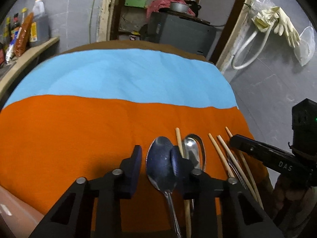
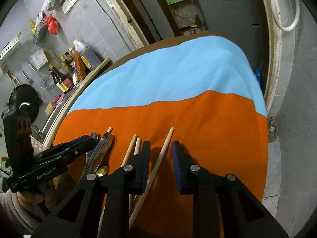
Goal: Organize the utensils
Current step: 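Lower both grippers toward the spoons and chopsticks on the cloth, then close the right gripper on a wooden chopstick while the left gripper grasps another chopstick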
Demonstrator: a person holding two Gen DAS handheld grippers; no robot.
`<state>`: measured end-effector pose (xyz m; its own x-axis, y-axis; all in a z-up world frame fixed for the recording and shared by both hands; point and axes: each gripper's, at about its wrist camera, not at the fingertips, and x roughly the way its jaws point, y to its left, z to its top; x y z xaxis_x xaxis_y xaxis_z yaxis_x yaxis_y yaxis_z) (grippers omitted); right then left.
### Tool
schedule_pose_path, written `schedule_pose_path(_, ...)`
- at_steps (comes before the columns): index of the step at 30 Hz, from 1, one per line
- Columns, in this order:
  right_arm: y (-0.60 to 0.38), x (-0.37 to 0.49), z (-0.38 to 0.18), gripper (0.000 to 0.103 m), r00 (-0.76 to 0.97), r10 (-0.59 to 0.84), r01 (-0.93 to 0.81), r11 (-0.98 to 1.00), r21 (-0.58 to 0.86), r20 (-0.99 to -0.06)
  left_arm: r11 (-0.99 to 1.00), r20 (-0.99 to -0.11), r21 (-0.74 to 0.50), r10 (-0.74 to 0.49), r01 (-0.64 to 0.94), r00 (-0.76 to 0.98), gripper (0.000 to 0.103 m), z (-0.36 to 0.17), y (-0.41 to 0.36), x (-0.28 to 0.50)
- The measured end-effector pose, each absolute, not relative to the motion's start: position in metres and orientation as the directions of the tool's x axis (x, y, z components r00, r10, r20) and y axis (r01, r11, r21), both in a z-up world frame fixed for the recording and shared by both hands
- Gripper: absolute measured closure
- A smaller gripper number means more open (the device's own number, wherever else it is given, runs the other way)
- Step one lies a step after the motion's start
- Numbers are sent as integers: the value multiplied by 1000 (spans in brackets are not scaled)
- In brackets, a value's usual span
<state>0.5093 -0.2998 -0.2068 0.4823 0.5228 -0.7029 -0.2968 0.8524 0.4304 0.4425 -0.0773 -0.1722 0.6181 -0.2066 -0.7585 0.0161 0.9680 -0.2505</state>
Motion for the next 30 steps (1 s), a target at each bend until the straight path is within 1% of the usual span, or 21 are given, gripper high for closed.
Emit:
schedule_pose_path(2, -302, 510, -209, 84, 474, 532, -294, 847, 444, -702, 965, -763, -263, -219, 18, 608, 80, -174, -76, 444)
schedule_pose_path(6, -305, 514, -211, 84, 455, 548, -289, 836, 466, -702, 966, -776, -257, -217, 17, 593, 80, -174, -79, 445)
schedule_pose_path(10, -296, 516, -210, 84, 437, 519, -285, 854, 435, -734, 975, -796, -220, -190, 17, 575, 80, -172, -85, 448)
schedule_pose_path(12, -292, 518, -209, 84, 429, 494, -282, 869, 408, -756, 980, -805, -199, -174, 18, 568, 84, -171, -87, 448)
schedule_pose_path(13, -290, 519, -208, 85, 424, 482, -278, 875, 397, -767, 981, -809, -192, -168, 17, 564, 88, -170, -86, 448)
schedule_pose_path(14, -287, 521, -206, 89, 417, 466, -261, 884, 388, -781, 981, -811, -192, -164, 10, 561, 92, -170, -85, 448)
schedule_pose_path(17, -288, 526, -206, 98, 401, 439, -208, 898, 387, -804, 976, -807, -219, -173, -14, 565, 97, -165, -79, 445)
schedule_pose_path(18, -291, 527, -208, 98, 396, 441, -194, 898, 396, -806, 977, -803, -214, -168, -13, 571, 98, -163, -79, 443)
schedule_pose_path(21, -300, 526, -209, 99, 383, 475, -128, 877, 464, -792, 982, -795, -191, -153, -2, 587, 100, -155, -84, 436)
schedule_pose_path(25, -306, 508, -201, 99, 418, 496, -97, 858, 505, -761, 983, -780, -185, -141, -10, 610, 101, -144, -83, 421)
schedule_pose_path(30, -316, 470, -171, 99, 545, 492, -87, 838, 538, -679, 981, -714, -194, -157, 22, 682, 101, -122, -81, 396)
